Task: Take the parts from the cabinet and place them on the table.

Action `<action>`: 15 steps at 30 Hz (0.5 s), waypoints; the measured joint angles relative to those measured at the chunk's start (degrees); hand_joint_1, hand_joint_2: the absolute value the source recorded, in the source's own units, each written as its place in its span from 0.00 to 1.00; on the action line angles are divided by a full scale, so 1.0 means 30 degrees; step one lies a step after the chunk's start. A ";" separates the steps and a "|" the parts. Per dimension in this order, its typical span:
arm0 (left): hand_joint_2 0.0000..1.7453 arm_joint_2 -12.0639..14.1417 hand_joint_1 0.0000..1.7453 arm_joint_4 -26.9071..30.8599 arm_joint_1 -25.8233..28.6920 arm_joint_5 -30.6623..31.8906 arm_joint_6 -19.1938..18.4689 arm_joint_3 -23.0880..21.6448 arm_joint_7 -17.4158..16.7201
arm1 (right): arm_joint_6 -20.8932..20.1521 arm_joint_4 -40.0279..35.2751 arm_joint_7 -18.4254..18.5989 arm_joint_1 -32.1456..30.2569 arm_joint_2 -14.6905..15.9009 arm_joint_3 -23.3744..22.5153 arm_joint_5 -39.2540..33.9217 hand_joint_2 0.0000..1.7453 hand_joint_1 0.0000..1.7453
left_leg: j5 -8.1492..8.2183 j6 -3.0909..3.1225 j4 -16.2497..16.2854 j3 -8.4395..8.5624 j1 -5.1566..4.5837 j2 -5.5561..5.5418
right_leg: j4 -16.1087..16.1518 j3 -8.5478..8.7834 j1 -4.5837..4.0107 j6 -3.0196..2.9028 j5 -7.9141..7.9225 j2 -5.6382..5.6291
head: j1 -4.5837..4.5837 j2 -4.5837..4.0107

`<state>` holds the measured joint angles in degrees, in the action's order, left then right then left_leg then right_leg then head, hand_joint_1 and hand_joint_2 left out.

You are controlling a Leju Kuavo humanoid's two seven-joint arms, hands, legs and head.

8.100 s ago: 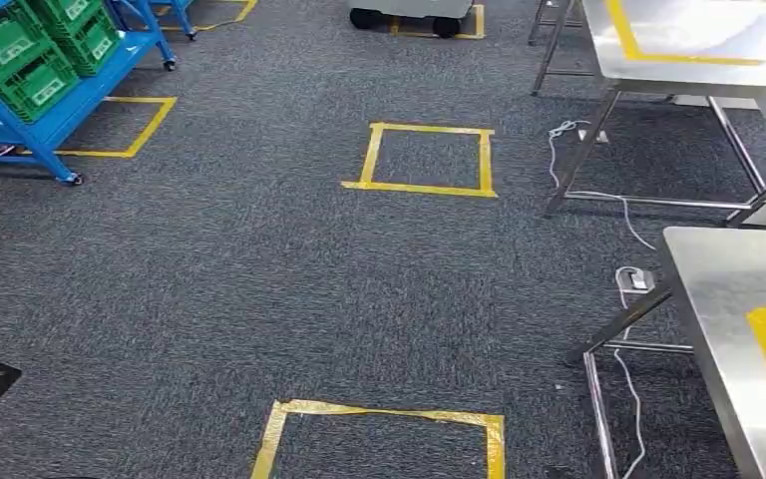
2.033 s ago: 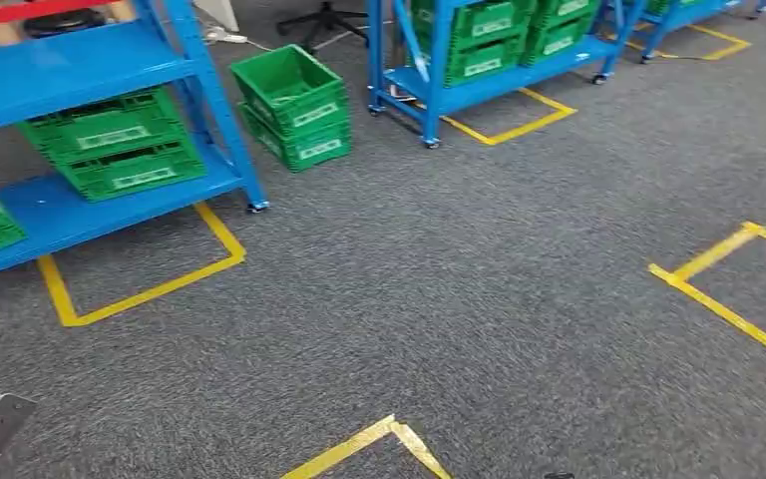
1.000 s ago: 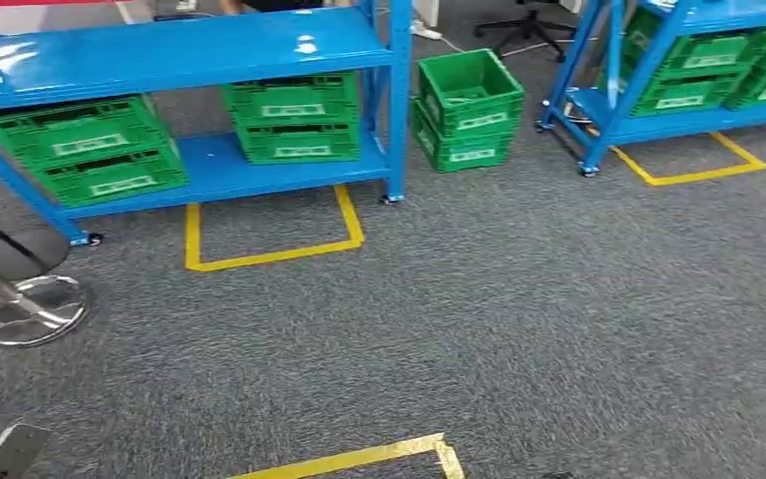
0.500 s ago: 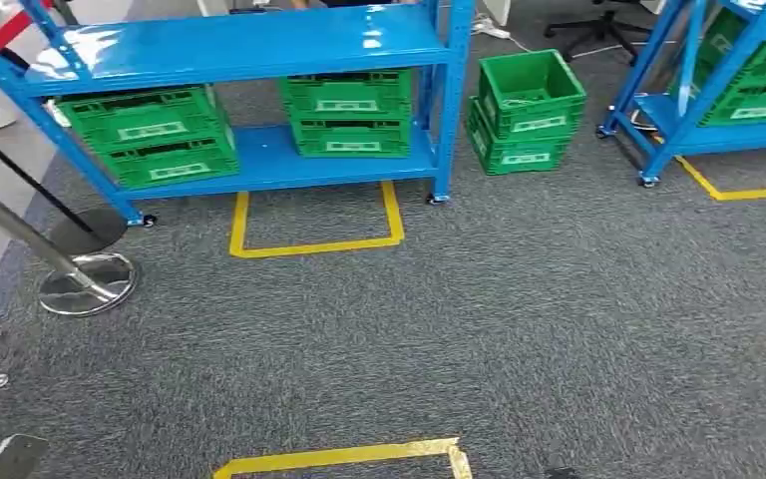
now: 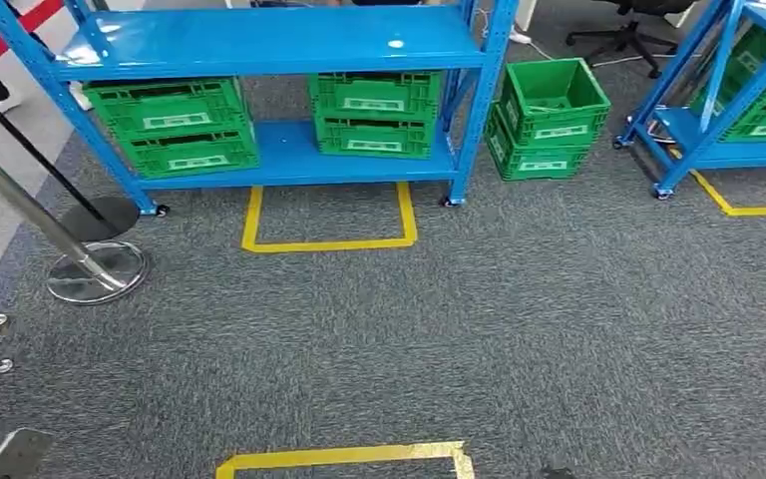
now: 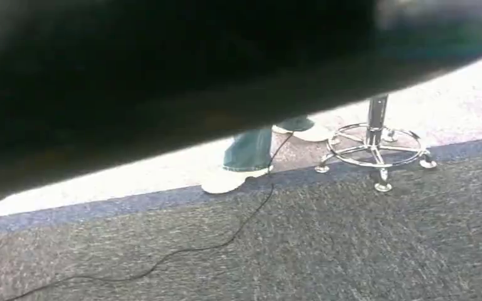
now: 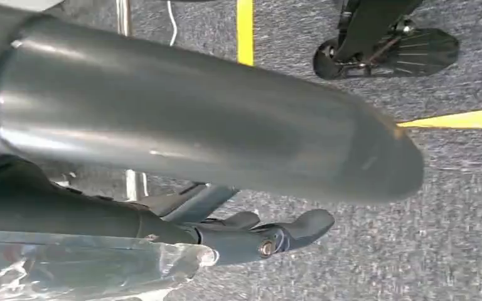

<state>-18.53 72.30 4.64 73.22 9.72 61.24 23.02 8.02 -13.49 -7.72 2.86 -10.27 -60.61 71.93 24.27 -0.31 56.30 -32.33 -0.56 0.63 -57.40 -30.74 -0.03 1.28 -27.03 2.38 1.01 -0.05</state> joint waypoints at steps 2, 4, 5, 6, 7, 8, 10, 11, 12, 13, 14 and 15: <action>0.00 0.0000 0.00 -0.0015 -0.0018 0.0000 0.0030 0.0000 0.0000 | -0.0088 0.0000 -0.0044 -0.0004 0.0000 -0.0036 -0.0044 0.00 0.00 | 0.0003 0.0005 0.0003 0.0002 -0.0009 0.0000 | 0.0013 -0.0005 0.0020 0.0112 -0.0003 -0.0002 | -0.0007 0.0000; 0.00 0.0000 0.00 -0.0022 -0.0024 0.0000 0.0052 0.0000 0.0051 | -0.0218 0.0000 -0.0080 -0.0002 0.0000 -0.0102 -0.0109 0.00 0.00 | -0.0002 0.0012 0.0002 0.0003 0.0002 0.0000 | 0.0018 -0.0006 0.0019 0.0115 -0.0004 0.0000 | -0.0007 -0.0006; 0.00 0.0000 0.00 -0.0022 -0.0028 -0.0007 0.0066 0.0000 0.0073 | -0.0240 0.0000 -0.0102 -0.0005 0.0000 -0.0109 -0.0146 0.00 0.00 | -0.0007 0.0015 0.0001 0.0005 0.0013 0.0000 | 0.0018 -0.0008 0.0014 0.0115 -0.0004 0.0000 | 0.0000 -0.0007; 0.00 0.0000 0.00 -0.0030 -0.0028 -0.0044 0.0095 0.0000 0.0124 | -0.0284 0.0000 -0.0117 -0.0005 0.0000 -0.0109 -0.0146 0.00 0.00 | -0.0016 0.0021 0.0000 0.0005 0.0016 0.0000 | 0.0017 -0.0009 0.0011 0.0116 -0.0003 0.0000 | -0.0007 -0.0007; 0.00 -0.0007 0.00 -0.0052 -0.0036 -0.0188 0.0095 0.0000 0.0182 | -0.0314 0.0000 -0.0153 -0.0008 0.0000 -0.0116 -0.0146 0.00 0.00 | -0.0023 0.0024 -0.0005 0.0007 0.0019 0.0000 | 0.0016 -0.0007 0.0008 0.0116 -0.0003 0.0000 | -0.0007 0.0000; 0.00 -0.0007 0.00 -0.0081 -0.0049 -0.0306 0.0095 0.0000 0.0248 | -0.0313 0.0000 -0.0160 -0.0008 0.0000 -0.0124 -0.0138 0.00 0.00 | -0.0029 0.0023 -0.0009 0.0007 0.0026 0.0000 | 0.0011 -0.0007 0.0000 0.0116 -0.0003 0.0000 | -0.0007 0.0000; 0.00 -0.0007 0.00 -0.0132 -0.0062 -0.0415 0.0095 0.0000 0.0291 | -0.0313 0.0000 -0.0182 -0.0007 0.0000 -0.0146 -0.0138 0.00 0.00 | -0.0043 0.0004 -0.0019 0.0007 0.0050 0.0000 | 0.0003 -0.0007 -0.0019 0.0115 -0.0004 0.0000 | -0.0007 0.0000; 0.00 -0.0007 0.00 -0.0154 -0.0064 -0.0415 0.0095 0.0000 0.0313 | -0.0313 0.0000 -0.0189 -0.0006 0.0000 -0.0175 -0.0138 0.00 0.00 | -0.0045 0.0001 -0.0021 0.0007 0.0062 0.0000 | -0.0004 -0.0006 -0.0033 0.0113 -0.0005 0.0000 | -0.0007 0.0000; 0.00 -0.0007 0.00 -0.0175 -0.0072 -0.0415 0.0095 0.0000 0.0321 | -0.0313 0.0000 -0.0189 -0.0007 0.0000 -0.0219 -0.0138 0.00 0.00 | -0.0045 0.0000 -0.0021 0.0007 0.0069 0.0000 | -0.0006 -0.0005 -0.0042 0.0109 -0.0007 0.0000 | -0.0007 0.0000; 0.00 -0.0007 0.00 -0.0190 -0.0078 -0.0415 0.0095 0.0000 0.0328 | -0.0313 0.0000 -0.0197 -0.0007 0.0000 -0.0262 -0.0138 0.00 0.00 | -0.0046 -0.0002 -0.0022 0.0006 0.0075 0.0000 | -0.0008 -0.0005 -0.0050 0.0107 -0.0008 0.0000 | -0.0007 0.0000; 0.00 -0.0007 0.00 -0.0197 -0.0084 -0.0422 0.0095 0.0000 0.0328 | -0.0313 0.0000 -0.0197 -0.0008 0.0000 -0.0284 -0.0138 0.00 0.00 | -0.0046 -0.0002 -0.0023 0.0006 0.0078 0.0000 | -0.0008 -0.0004 -0.0055 0.0106 -0.0009 0.0000 | -0.0007 0.0000; 0.00 -0.0007 0.00 -0.0212 -0.0091 -0.0423 0.0095 0.0000 0.0328 | -0.0313 0.0000 -0.0204 -0.0008 0.0000 -0.0291 -0.0138 0.00 0.00 | -0.0046 -0.0003 -0.0023 0.0007 0.0080 0.0000 | -0.0008 -0.0008 -0.0055 0.0106 -0.0010 0.0000 | -0.0007 0.0000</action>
<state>-18.56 71.67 4.36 71.95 10.01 61.24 24.00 7.08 -13.49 -8.33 2.84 -10.27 -61.48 71.52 24.14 -0.32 56.23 -32.32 -0.32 0.63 -57.43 -30.76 -0.19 1.59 -27.06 2.38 0.98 -0.04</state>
